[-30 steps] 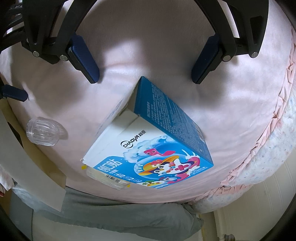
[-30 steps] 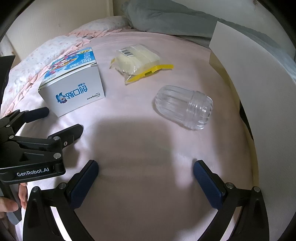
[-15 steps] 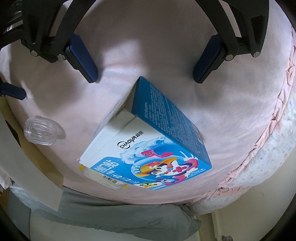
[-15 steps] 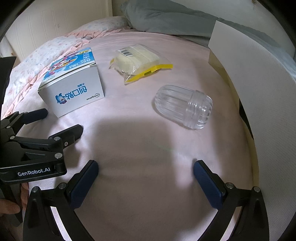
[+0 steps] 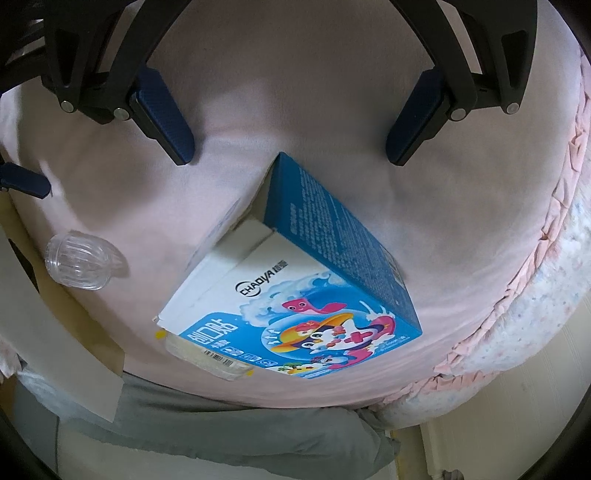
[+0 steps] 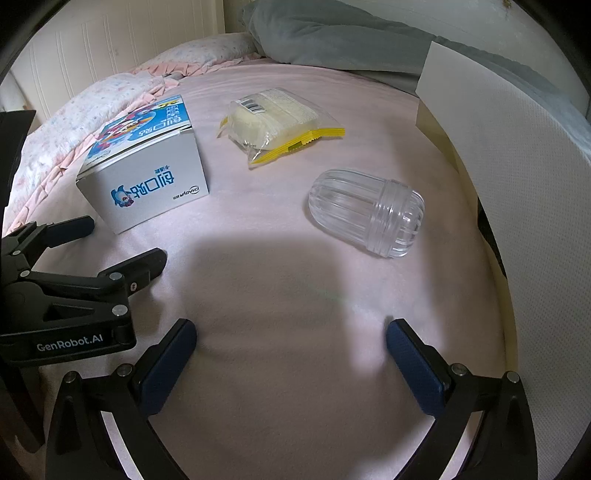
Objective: Organize objects
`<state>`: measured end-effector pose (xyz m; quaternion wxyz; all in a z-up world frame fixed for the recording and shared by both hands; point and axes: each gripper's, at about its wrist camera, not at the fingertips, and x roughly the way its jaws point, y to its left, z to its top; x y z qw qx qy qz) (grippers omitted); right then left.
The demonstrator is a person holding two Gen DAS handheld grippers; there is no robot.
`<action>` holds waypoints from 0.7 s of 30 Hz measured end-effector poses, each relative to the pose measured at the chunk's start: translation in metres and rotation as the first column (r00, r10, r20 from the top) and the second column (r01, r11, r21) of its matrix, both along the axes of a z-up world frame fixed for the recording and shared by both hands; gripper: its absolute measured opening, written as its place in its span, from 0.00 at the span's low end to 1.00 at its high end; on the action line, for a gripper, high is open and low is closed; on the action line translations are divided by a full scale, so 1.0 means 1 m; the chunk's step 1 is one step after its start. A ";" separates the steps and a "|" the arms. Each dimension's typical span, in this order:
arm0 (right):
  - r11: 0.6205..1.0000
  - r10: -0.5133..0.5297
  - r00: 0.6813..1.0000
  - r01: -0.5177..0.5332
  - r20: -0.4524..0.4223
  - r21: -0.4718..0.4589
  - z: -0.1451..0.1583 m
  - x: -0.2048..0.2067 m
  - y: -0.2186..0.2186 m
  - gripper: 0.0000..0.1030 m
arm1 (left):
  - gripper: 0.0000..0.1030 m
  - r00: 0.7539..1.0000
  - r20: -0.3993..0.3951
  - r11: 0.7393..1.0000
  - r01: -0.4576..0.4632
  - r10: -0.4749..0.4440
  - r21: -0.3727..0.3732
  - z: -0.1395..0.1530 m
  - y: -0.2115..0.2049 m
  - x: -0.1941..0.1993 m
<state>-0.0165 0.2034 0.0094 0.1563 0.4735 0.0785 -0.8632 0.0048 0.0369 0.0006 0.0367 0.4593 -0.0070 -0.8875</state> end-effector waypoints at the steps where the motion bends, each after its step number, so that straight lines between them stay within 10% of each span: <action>1: 1.000 0.000 1.000 0.000 0.000 0.000 0.000 0.000 0.000 1.00 | 1.00 1.000 -0.001 1.000 0.000 0.000 -0.002 0.001 -0.002 -0.002; 21: 1.000 -0.003 1.000 0.003 -0.002 0.001 0.000 0.002 -0.001 1.00 | 1.00 1.000 0.001 1.000 -0.002 0.002 0.012 0.004 -0.002 0.003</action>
